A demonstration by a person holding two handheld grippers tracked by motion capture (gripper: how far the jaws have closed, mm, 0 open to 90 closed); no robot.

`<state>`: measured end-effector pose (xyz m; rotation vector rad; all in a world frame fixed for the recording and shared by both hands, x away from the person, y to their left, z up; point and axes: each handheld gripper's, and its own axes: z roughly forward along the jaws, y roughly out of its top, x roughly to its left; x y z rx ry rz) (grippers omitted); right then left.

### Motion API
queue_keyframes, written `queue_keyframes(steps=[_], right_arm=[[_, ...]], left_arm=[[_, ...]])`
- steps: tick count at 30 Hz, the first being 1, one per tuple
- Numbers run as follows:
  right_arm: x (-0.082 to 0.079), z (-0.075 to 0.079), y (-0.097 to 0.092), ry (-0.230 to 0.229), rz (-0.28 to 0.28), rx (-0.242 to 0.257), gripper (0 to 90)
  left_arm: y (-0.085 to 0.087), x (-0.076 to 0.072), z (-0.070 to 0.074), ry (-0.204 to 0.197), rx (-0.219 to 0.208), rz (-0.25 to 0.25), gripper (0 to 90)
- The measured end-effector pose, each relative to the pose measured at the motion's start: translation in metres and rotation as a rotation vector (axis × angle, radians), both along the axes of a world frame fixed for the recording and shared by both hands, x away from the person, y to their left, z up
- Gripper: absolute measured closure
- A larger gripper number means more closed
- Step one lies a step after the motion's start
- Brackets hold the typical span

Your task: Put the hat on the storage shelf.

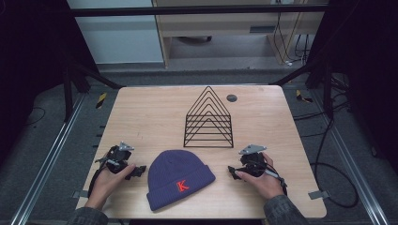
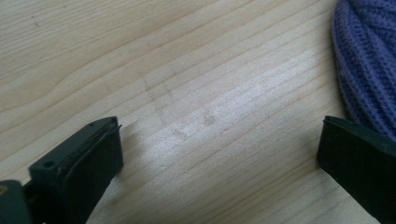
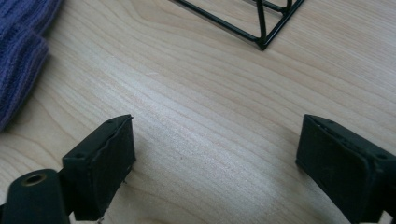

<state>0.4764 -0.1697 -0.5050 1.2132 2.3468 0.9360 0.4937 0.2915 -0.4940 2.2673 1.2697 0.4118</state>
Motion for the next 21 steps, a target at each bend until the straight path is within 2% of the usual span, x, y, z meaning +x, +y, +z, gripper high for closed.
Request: queue_keyframes(steps=[2, 3, 5, 6, 11, 16, 17, 18, 21], right_arm=[[0.000, 0.000, 0.000, 0.008, 0.002, 0.001, 10.8], [0.001, 0.001, 0.000, 0.014, 0.003, -0.003, 11.2], [0.002, 0.003, 0.000, 0.019, 0.009, -0.019, 15.4], [0.002, 0.005, 0.000, 0.021, 0.007, -0.019, 16.4], [-0.002, 0.014, 0.002, -0.018, 0.008, -0.005, 20.5], [-0.008, 0.021, 0.010, -0.046, 0.033, -0.004, 25.0], [-0.009, 0.021, 0.012, -0.049, 0.039, -0.004, 25.9], [-0.009, 0.022, 0.013, -0.053, 0.049, -0.005, 26.6], [-0.011, 0.023, 0.017, -0.060, 0.066, -0.014, 27.5]], left_arm=[[0.001, 0.001, 0.000, 0.001, -0.003, -0.006, 0.0], [0.002, 0.001, 0.002, 0.005, -0.024, 0.007, 0.3], [0.005, 0.001, 0.006, -0.002, -0.069, 0.024, 7.5], [0.007, 0.001, 0.009, -0.005, -0.084, 0.027, 7.5], [0.007, -0.004, 0.019, -0.034, -0.141, 0.000, 15.0], [-0.008, -0.014, 0.038, -0.095, -0.179, -0.033, 16.5], [-0.008, -0.014, 0.038, -0.095, -0.179, -0.033, 16.5], [-0.017, -0.018, 0.046, -0.112, -0.174, -0.055, 16.6], [-0.031, -0.020, 0.054, -0.115, -0.175, -0.097, 19.2]])
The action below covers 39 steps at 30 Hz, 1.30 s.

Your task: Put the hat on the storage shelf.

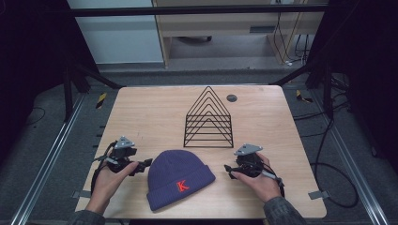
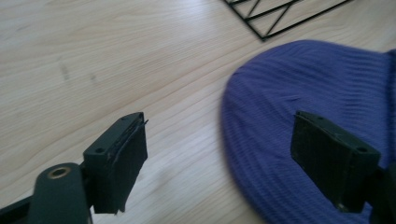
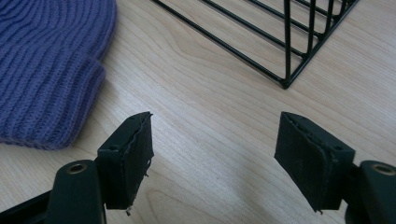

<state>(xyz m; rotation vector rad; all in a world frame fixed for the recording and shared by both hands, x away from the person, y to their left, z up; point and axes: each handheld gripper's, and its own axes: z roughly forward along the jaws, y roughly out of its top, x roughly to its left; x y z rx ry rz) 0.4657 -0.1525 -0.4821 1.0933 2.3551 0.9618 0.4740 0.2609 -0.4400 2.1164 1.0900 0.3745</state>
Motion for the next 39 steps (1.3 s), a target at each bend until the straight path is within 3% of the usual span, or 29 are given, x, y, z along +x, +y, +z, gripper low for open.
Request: queue_keyframes(steps=[4, 6, 8, 9, 10, 14, 18, 27, 34, 37, 39], right_arm=[[0.000, 0.001, 0.003, 0.000, 0.009, -0.007, 28.4], [0.000, 0.000, 0.004, 0.002, 0.013, -0.011, 29.0], [0.000, 0.000, 0.005, 0.000, 0.018, -0.010, 29.3], [0.000, 0.000, 0.005, 0.000, 0.018, -0.010, 29.3], [-0.001, 0.001, 0.005, 0.000, 0.022, -0.007, 29.3], [-0.002, 0.001, 0.005, -0.001, 0.025, -0.005, 29.0], [-0.002, 0.000, 0.006, 0.009, 0.025, -0.007, 28.2], [-0.001, -0.001, 0.007, 0.019, 0.027, -0.013, 26.3], [-0.001, -0.001, 0.006, 0.025, 0.027, -0.011, 25.6], [-0.001, 0.000, 0.007, 0.028, 0.036, -0.005, 25.6], [-0.002, 0.000, 0.008, 0.028, 0.040, -0.002, 25.6]], left_arm=[[-0.011, 0.007, 0.004, 0.009, 0.026, -0.019, 23.2], [-0.018, 0.014, 0.002, 0.037, 0.047, -0.042, 28.4], [-0.025, 0.025, -0.003, 0.078, 0.035, -0.043, 31.0], [-0.025, 0.025, -0.003, 0.078, 0.035, -0.043, 31.6], [-0.031, 0.030, -0.009, 0.095, 0.061, -0.052, 31.7], [-0.037, 0.036, -0.018, 0.114, 0.087, -0.080, 32.2], [-0.036, 0.036, -0.017, 0.109, 0.055, -0.070, 36.0], [-0.038, 0.035, -0.026, 0.140, 0.098, -0.088, 42.9], [-0.039, 0.037, -0.032, 0.169, 0.090, -0.096, 48.7], [-0.040, 0.037, -0.031, 0.162, 0.057, -0.082, 55.5], [-0.041, 0.038, -0.032, 0.169, 0.076, -0.077, 57.3]])
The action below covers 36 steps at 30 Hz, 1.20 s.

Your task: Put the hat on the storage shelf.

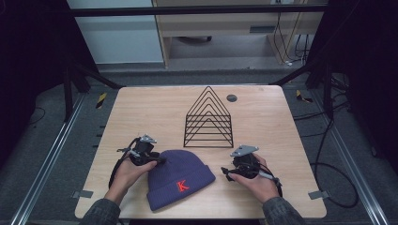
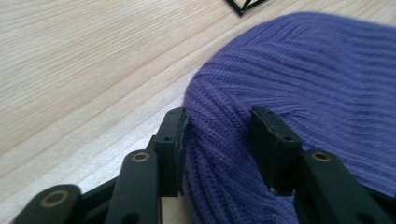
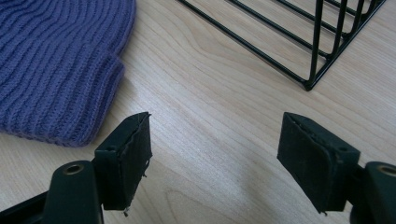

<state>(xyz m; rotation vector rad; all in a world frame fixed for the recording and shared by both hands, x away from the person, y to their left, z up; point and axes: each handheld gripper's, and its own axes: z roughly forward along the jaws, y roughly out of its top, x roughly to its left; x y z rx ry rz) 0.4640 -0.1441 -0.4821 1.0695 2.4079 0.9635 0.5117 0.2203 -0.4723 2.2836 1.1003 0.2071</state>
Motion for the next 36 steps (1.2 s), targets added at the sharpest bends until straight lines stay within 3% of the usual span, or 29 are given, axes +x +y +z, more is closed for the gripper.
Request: queue_keyframes(steps=[6, 13, 17, 24, 26, 36], right_arm=[[0.000, 0.001, -0.001, -0.008, -0.008, 0.002, 25.5], [0.001, 0.002, -0.002, -0.014, -0.010, -0.001, 25.3], [0.001, 0.003, -0.002, -0.017, -0.010, 0.000, 25.3], [0.002, 0.006, -0.006, -0.033, -0.042, 0.006, 25.2], [0.002, 0.006, -0.007, -0.032, -0.046, 0.003, 24.9], [0.003, 0.005, -0.008, -0.031, -0.057, -0.006, 24.5]], left_arm=[[-0.003, 0.000, -0.002, 0.008, 0.021, -0.002, 60.1], [-0.005, -0.001, -0.002, -0.005, 0.032, -0.013, 76.1], [-0.006, -0.002, -0.001, -0.016, 0.027, -0.015, 79.6], [-0.007, -0.008, 0.011, -0.072, 0.015, -0.031, 81.0], [-0.008, -0.015, 0.023, -0.116, 0.010, -0.038, 81.2], [-0.022, -0.033, 0.052, -0.224, 0.023, -0.089, 81.8]])
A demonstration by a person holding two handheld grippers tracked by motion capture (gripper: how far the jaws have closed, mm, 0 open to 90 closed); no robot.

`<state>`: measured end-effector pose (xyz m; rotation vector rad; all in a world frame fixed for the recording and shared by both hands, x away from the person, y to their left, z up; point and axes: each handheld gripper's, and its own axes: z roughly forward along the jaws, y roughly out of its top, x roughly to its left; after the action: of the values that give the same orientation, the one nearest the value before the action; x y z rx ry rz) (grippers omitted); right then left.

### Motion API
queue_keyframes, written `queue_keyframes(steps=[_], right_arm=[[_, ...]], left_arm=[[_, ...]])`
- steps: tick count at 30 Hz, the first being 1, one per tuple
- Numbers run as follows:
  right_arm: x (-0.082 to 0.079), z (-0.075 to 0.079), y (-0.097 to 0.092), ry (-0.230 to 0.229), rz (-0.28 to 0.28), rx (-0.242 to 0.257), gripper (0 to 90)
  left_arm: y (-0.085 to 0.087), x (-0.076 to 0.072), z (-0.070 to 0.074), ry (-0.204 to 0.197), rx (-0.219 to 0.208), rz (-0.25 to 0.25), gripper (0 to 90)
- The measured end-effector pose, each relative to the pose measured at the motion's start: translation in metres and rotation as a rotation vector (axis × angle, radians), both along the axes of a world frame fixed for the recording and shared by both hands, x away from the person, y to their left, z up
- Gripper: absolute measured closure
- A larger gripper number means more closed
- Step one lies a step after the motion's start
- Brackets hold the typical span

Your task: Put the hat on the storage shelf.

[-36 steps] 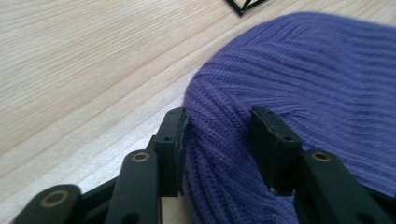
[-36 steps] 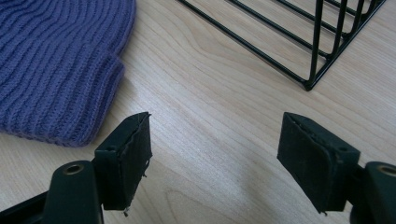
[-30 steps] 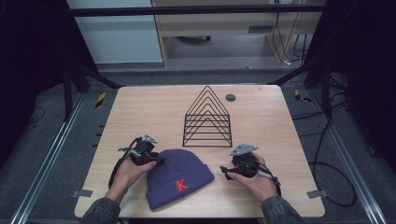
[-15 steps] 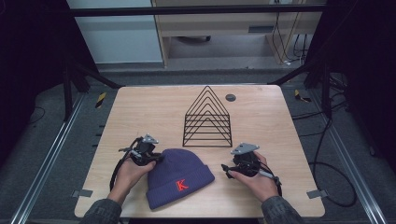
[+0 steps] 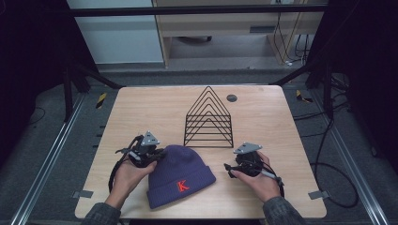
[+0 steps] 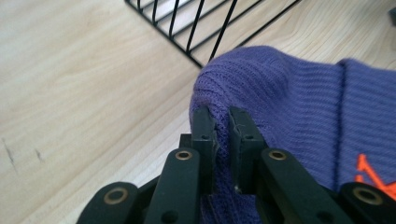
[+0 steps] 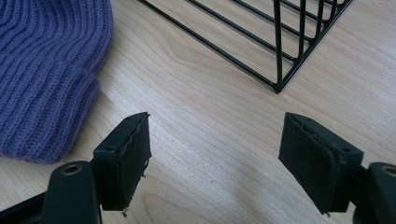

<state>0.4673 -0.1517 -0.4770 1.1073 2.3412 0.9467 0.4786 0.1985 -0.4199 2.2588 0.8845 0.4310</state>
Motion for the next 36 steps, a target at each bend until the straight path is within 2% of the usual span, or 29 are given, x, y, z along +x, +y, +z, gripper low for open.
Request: queue_keyframes(steps=[8, 13, 16, 17, 20, 22, 23, 25, 26, 29, 30, 31, 32, 36], right_arm=[[0.000, 0.000, -0.001, 0.000, -0.006, -0.003, 24.1], [0.000, 0.000, -0.001, -0.002, -0.014, 0.000, 24.1], [0.000, 0.000, -0.002, -0.006, -0.020, -0.001, 24.0], [0.000, 0.000, -0.004, -0.006, -0.027, 0.001, 24.1], [0.000, 0.000, -0.005, 0.002, -0.033, 0.009, 24.0], [0.001, 0.000, -0.005, 0.000, -0.034, 0.005, 24.0], [0.001, 0.000, -0.005, -0.002, -0.035, 0.009, 23.9], [0.000, 0.002, -0.006, -0.007, -0.036, 0.010, 24.0], [0.000, 0.002, -0.006, -0.007, -0.036, 0.010, 24.0], [0.000, 0.003, -0.006, -0.012, -0.041, 0.009, 24.0], [0.000, 0.004, -0.006, -0.019, -0.043, 0.007, 24.0], [0.000, 0.005, -0.006, -0.024, -0.036, 0.009, 24.0], [0.000, 0.005, -0.006, -0.024, -0.036, 0.009, 24.0], [-0.003, 0.011, -0.004, -0.059, -0.024, 0.024, 25.0]], left_arm=[[-0.014, -0.010, 0.013, -0.073, 0.009, -0.042, 81.9], [-0.017, -0.014, 0.022, -0.096, 0.009, -0.058, 82.0], [-0.018, -0.017, 0.031, -0.109, -0.008, -0.076, 82.0], [-0.018, -0.020, 0.039, -0.120, -0.026, -0.101, 82.0], [-0.020, -0.024, 0.046, -0.127, -0.033, -0.131, 82.0], [-0.023, -0.027, 0.055, -0.135, -0.034, -0.160, 82.0], [-0.024, -0.030, 0.066, -0.147, -0.031, -0.178, 82.0], [-0.026, -0.033, 0.079, -0.163, -0.036, -0.189, 82.0], [-0.026, -0.033, 0.079, -0.163, -0.036, -0.189, 82.0], [-0.027, -0.037, 0.098, -0.181, -0.037, -0.206, 82.0], [-0.028, -0.038, 0.110, -0.196, -0.015, -0.217, 82.0], [-0.029, -0.038, 0.116, -0.203, -0.003, -0.219, 82.0], [-0.029, -0.038, 0.116, -0.203, -0.003, -0.219, 81.9], [-0.025, -0.033, 0.143, -0.243, 0.032, -0.211, 82.0]])
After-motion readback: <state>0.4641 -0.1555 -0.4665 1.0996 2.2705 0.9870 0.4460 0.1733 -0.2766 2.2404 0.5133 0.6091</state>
